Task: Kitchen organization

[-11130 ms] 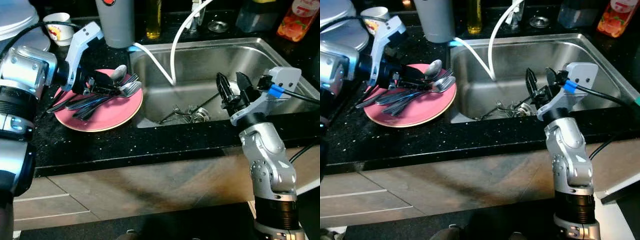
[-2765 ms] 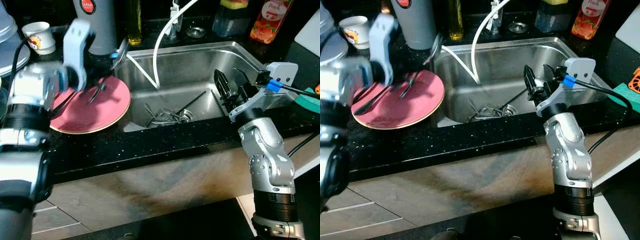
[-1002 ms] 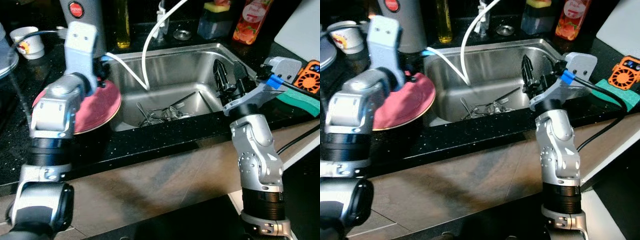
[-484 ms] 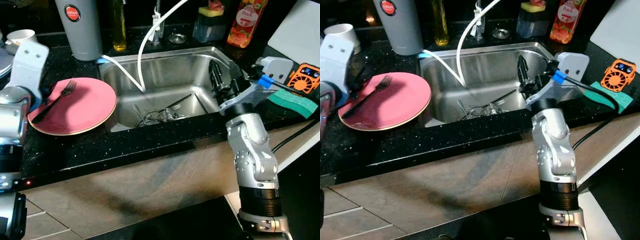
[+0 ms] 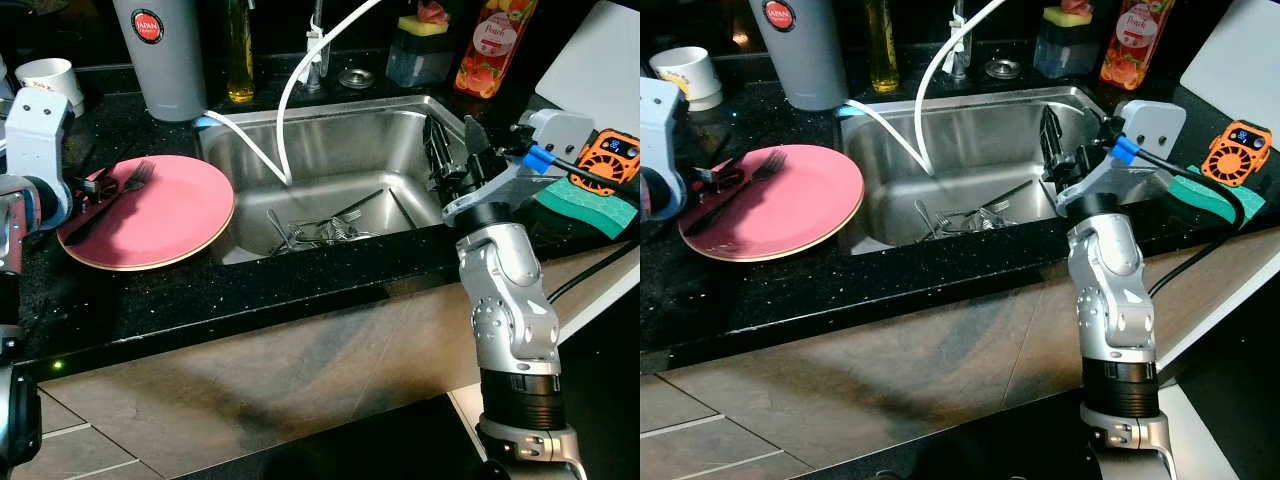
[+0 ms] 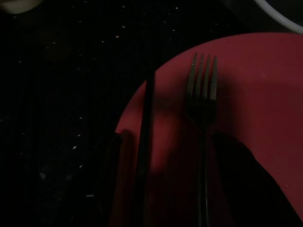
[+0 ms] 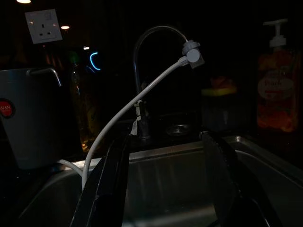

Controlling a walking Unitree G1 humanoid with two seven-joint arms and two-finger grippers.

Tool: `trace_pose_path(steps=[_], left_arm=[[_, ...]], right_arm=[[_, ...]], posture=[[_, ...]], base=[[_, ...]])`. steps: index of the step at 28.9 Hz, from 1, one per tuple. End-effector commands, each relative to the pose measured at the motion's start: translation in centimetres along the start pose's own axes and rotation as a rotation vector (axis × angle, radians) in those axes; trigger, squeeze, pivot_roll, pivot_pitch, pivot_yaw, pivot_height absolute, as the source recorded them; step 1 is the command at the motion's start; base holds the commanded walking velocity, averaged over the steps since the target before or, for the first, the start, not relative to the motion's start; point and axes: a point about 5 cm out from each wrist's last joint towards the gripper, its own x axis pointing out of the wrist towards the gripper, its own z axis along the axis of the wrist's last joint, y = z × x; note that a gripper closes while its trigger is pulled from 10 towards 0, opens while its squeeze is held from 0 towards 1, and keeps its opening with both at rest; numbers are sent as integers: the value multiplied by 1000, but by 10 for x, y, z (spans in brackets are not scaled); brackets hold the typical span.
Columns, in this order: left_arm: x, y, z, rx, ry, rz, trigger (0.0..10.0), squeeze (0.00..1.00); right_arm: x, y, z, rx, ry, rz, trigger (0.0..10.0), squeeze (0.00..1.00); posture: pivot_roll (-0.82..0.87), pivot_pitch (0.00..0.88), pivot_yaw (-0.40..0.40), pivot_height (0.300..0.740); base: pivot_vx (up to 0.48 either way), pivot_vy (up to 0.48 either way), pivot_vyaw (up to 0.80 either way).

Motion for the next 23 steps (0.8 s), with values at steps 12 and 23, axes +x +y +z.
trace_pose_path(steps=[12,23], left_arm=[[3,13,-25,27,116,64,0,0],[9,-17,-9,-20,-15,-43,0,0]], right_arm=[[3,2,-2,40,18,59,10000,0],[-13,56,-17,32,140,576,10000,0]], posture=[[140,43,-7,740],[149,12,-25,740]], base=[[0,0,0],[0,0,0]])
